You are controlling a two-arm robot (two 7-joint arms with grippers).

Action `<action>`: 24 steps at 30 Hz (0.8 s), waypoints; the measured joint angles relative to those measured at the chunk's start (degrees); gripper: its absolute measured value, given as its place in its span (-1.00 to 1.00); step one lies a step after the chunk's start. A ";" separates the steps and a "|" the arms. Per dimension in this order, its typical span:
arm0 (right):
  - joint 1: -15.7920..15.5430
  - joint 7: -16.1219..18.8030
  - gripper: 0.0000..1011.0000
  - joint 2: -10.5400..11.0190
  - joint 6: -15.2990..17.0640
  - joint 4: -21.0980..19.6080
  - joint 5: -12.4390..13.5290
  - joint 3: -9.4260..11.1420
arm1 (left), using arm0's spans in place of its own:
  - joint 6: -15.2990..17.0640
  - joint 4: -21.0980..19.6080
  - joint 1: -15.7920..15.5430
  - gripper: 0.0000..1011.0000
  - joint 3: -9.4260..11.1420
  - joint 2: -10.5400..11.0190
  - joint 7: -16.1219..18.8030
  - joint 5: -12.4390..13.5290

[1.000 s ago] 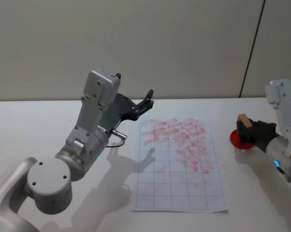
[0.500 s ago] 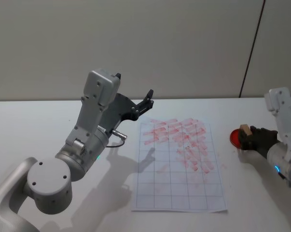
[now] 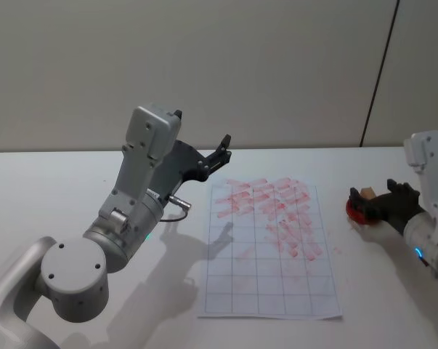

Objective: Use the one hand to pick up the stamp and affix it onto the A4 paper.

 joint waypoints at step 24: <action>-5.40 0.47 0.98 3.40 -15.75 -8.65 0.85 2.47 | 0.00 0.00 0.00 0.98 0.00 0.00 0.00 0.00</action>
